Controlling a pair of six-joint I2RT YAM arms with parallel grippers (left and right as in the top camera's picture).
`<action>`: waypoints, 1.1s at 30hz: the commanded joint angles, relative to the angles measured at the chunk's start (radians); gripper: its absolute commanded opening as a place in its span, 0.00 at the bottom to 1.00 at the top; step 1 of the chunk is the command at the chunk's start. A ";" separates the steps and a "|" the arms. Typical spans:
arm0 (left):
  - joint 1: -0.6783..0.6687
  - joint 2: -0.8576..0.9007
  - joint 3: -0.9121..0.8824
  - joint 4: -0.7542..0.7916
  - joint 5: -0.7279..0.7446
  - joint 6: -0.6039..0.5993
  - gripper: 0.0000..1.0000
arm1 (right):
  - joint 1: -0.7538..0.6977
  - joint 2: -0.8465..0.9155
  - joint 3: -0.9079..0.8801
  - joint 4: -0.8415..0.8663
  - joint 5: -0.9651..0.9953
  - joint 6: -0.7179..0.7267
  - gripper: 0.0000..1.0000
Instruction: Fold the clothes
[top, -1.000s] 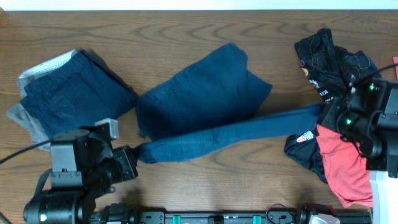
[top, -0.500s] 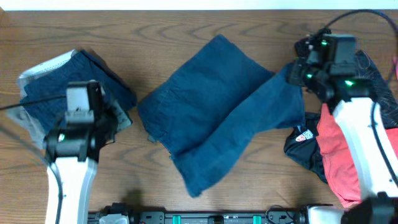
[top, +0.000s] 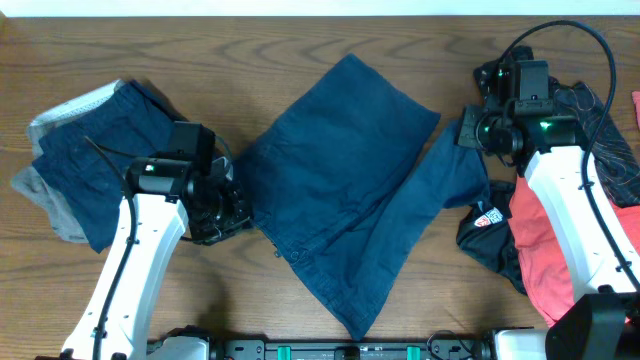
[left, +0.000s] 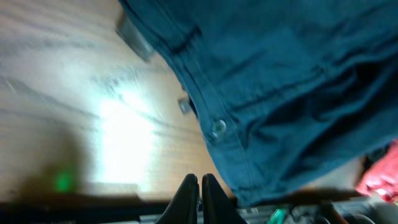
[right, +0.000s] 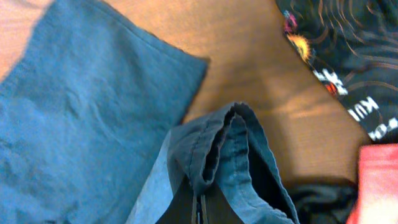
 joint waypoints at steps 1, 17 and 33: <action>-0.001 0.009 -0.011 0.036 -0.096 -0.034 0.06 | -0.005 -0.014 0.012 -0.034 0.047 -0.007 0.01; -0.001 0.380 -0.012 0.275 -0.096 -0.083 0.06 | -0.095 -0.055 0.012 -0.242 0.112 -0.005 0.01; -0.039 0.691 0.044 0.828 0.025 0.093 0.06 | -0.116 -0.101 0.012 -0.461 0.112 0.134 0.01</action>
